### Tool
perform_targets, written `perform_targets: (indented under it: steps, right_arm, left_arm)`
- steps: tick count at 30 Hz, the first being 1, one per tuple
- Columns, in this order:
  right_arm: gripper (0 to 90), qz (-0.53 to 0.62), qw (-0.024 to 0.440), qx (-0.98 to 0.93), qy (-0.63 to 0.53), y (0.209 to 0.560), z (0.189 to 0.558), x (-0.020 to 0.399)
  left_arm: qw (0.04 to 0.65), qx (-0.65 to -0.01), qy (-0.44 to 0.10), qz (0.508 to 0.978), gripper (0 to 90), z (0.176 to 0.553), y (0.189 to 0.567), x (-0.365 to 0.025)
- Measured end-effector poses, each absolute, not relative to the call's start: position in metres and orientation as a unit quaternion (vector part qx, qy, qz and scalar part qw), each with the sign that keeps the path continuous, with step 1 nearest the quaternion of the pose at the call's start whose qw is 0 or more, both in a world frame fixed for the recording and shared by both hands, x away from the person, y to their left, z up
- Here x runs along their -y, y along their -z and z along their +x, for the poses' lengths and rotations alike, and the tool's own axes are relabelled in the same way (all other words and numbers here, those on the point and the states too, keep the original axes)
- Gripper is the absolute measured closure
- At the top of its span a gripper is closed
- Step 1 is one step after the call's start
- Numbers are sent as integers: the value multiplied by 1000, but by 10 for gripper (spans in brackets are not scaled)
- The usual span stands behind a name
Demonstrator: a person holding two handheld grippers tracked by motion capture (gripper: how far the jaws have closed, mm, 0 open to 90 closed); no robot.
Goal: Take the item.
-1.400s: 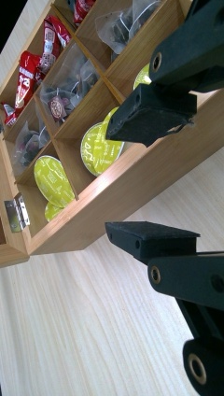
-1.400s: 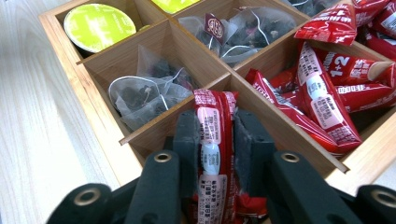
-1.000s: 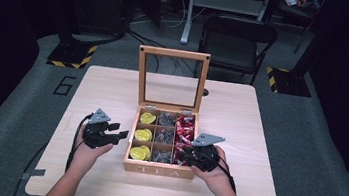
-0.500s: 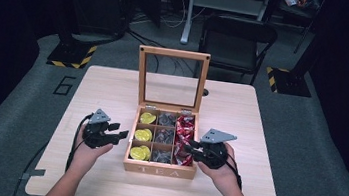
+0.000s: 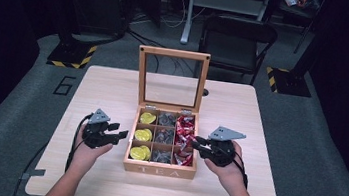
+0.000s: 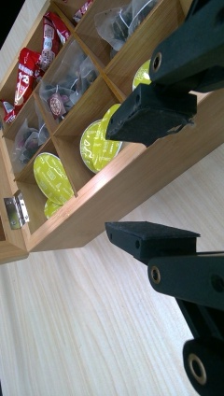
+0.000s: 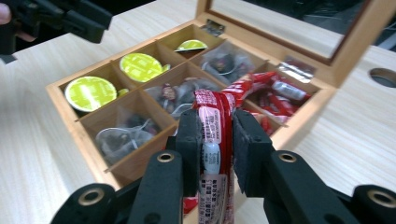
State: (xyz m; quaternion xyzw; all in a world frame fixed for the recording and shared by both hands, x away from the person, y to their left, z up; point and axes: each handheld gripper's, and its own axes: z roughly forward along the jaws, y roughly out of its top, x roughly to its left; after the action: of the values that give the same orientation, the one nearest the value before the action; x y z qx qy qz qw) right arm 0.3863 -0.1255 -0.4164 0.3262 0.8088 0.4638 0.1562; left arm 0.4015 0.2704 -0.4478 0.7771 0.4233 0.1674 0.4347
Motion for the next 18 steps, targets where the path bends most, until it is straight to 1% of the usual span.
perform_targets:
  steps: [8,12,18]
  right_arm:
    - [731,361,180,-784,-473,407,393,155]
    - [731,377,199,-776,-465,407,397,170]
    - [731,406,210,-759,-464,409,402,193]
  left_arm:
    - [436,-428,-166,774,491,402,449,-270]
    - [435,-425,-167,776,491,402,448,-271]
    - [436,-428,-165,774,491,401,448,-270]
